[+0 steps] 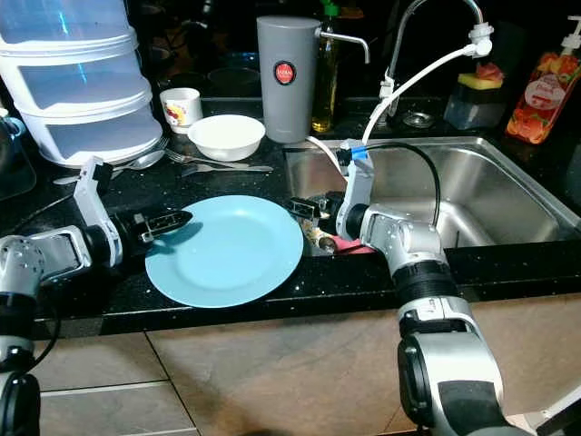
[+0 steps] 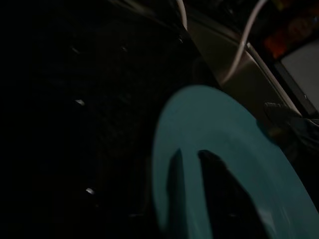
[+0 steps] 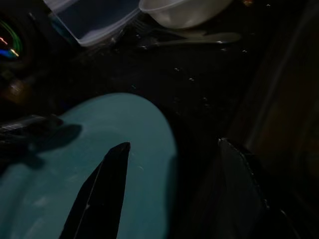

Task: Kitchen organization

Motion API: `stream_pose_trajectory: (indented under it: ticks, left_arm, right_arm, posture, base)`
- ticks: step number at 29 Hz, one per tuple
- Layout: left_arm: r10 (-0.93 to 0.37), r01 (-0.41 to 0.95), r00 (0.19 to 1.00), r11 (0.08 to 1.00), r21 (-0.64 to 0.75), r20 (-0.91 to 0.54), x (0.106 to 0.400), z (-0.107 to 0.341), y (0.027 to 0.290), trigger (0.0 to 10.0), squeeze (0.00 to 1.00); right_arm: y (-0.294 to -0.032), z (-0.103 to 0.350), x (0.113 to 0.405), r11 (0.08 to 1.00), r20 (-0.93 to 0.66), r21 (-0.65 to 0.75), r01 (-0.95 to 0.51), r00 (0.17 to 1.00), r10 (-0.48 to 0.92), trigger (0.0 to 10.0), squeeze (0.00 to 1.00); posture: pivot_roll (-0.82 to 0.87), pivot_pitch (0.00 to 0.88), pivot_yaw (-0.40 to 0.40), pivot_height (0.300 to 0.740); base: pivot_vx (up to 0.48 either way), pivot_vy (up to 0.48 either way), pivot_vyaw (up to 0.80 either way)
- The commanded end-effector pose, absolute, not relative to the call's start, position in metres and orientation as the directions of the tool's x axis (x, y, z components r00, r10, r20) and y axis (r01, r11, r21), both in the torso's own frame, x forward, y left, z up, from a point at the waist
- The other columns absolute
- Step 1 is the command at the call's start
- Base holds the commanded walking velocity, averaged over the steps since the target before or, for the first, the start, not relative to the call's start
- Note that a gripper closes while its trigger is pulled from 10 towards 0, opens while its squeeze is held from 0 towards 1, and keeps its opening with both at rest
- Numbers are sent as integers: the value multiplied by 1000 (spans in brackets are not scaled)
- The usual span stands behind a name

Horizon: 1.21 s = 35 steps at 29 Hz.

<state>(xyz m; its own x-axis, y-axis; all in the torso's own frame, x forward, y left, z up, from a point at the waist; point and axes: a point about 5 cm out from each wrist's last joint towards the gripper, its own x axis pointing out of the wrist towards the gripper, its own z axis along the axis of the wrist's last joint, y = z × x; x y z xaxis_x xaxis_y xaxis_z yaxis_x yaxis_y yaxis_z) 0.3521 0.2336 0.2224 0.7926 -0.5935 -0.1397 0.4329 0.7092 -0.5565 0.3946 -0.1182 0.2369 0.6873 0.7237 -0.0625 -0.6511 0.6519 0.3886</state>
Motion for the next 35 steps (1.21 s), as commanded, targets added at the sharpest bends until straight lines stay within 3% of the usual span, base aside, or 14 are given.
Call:
stream_pose_trajectory:
  ticks: [1, 8, 16, 20, 22, 24, 25, 27, 28, 30, 31, 35]
  left_arm:
    - [-573, 415, 810, 709, -570, -124, 354, 224, 237, 0, 0]
    - [-542, 424, 840, 658, -622, -1, 358, 236, 240, 0, 0]
    - [-486, 513, 833, 494, -702, 266, 358, 266, 253, 0, 0]
    - [-465, 527, 831, 489, -695, 304, 357, 272, 258, 0, 0]
    - [-472, 525, 834, 521, -673, 286, 357, 271, 259, 0, 0]
    - [-499, 462, 861, 684, -565, 100, 357, 255, 257, 0, 0]
    - [-499, 462, 861, 684, -565, 100, 357, 255, 257, 0, 0]
    - [-519, 443, 854, 766, -465, -40, 355, 241, 252, 0, 0]
    - [-523, 441, 849, 779, -446, -74, 354, 237, 251, 2275, 0]
    - [-528, 444, 842, 796, -412, -113, 353, 233, 251, 2275, 0]
    - [-529, 446, 837, 806, -389, -137, 352, 232, 251, 10000, 0]
    - [-528, 441, 835, 812, -384, -158, 351, 234, 252, 10000, 0]
  right_arm:
    - [-117, 239, 393, 636, -42, 416, -650, 685, 728, 10000, 0]
    - [-117, 244, 394, 634, -16, 425, -646, 695, 719, 10000, 0]
    - [-143, 271, 402, 653, 123, 487, -580, 786, 606, 10000, 0]
    - [-149, 275, 403, 663, 144, 484, -571, 800, 583, 10000, 0]
    - [-153, 276, 404, 673, 149, 480, -564, 808, 571, 10000, 0]
    - [-157, 272, 404, 738, 99, 392, -549, 823, 559, 10000, 0]
    - [-157, 272, 404, 738, 99, 392, -549, 823, 559, 10000, 0]
    - [-158, 267, 404, 785, 42, 307, -539, 831, 554, 10000, 0]
    - [-159, 263, 404, 810, 2, 244, -532, 836, 549, 10000, 0]
    - [-161, 259, 404, 835, -44, 163, -525, 842, 538, 10000, 0]
    - [-163, 256, 405, 855, -79, 88, -512, 852, 518, 10000, 0]
    - [-169, 253, 406, 880, -103, 0, -475, 876, 472, 10000, 0]
  posture:
    - [120, 87, -35, 740]
    - [117, 89, -38, 740]
    - [115, 87, -37, 740]
    - [115, 87, -37, 740]
    - [115, 87, -37, 740]
    - [115, 87, -37, 740]
    - [115, 87, -37, 740]
    - [116, 86, -32, 740]
    - [116, 86, -32, 740]
    - [116, 86, -32, 740]
    - [115, 87, -32, 740]
    - [115, 87, -32, 740]
  base:
    - [0, 0, 0]
    - [0, 0, 0]
    - [0, 0, 0]
    - [0, 0, 0]
    - [0, 0, 0]
    - [0, 0, 0]
    - [0, 0, 0]
    - [0, 0, 0]
    - [0, 0, 0]
    - [0, 0, 0]
    - [0, 0, 0]
    - [0, 0, 0]
